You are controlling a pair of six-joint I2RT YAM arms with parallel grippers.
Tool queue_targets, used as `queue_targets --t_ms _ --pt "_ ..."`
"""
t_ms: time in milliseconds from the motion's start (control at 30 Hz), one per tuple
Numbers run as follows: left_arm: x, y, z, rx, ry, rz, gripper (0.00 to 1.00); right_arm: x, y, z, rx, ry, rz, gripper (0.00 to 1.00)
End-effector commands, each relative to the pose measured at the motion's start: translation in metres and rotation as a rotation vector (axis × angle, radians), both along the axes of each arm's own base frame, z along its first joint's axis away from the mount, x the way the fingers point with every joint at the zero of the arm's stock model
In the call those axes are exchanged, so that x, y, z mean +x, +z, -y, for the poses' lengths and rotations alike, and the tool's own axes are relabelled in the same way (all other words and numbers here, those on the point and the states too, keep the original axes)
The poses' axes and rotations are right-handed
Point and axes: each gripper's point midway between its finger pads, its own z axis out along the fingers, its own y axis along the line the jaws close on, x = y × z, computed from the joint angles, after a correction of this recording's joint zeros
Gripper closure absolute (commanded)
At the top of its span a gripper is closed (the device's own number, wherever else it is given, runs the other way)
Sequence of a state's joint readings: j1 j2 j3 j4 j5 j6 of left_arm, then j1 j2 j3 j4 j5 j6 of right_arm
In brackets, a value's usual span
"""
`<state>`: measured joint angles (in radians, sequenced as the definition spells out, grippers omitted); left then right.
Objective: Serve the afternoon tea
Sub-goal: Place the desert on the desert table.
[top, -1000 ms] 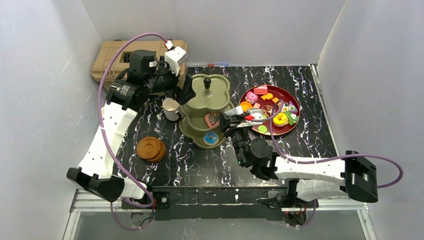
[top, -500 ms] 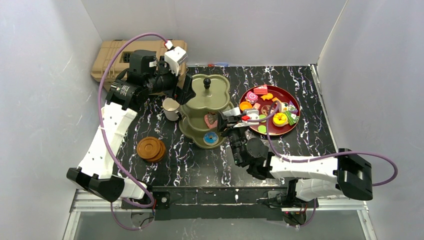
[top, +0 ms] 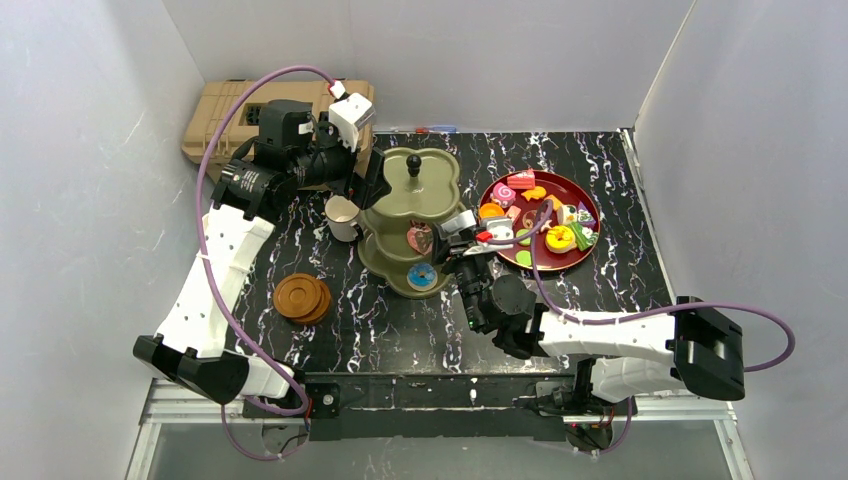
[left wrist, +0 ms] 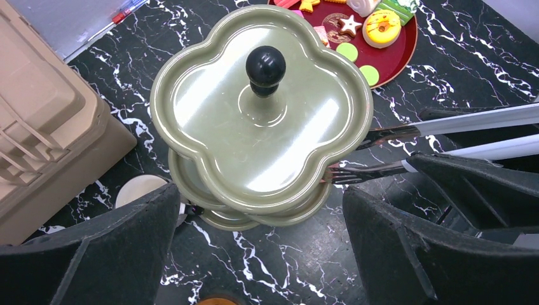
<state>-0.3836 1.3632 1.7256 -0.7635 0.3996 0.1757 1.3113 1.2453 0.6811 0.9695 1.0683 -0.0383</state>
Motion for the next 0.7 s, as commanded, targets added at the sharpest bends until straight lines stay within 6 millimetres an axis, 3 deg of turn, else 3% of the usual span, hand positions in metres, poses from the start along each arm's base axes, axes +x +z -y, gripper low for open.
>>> queue_targets --t_ms 0,367,667 --pt "-0.009 0.015 -0.005 -0.008 0.000 0.044 0.02 -0.002 0.043 0.007 0.100 0.000 0.048 0.46" --pt "-0.008 0.016 -0.005 -0.006 0.004 0.050 0.02 -0.010 0.054 0.020 0.142 0.045 0.040 0.47" --pt "-0.010 0.017 -0.005 -0.009 0.000 0.043 0.02 -0.014 0.035 0.062 0.093 -0.027 -0.004 0.49"
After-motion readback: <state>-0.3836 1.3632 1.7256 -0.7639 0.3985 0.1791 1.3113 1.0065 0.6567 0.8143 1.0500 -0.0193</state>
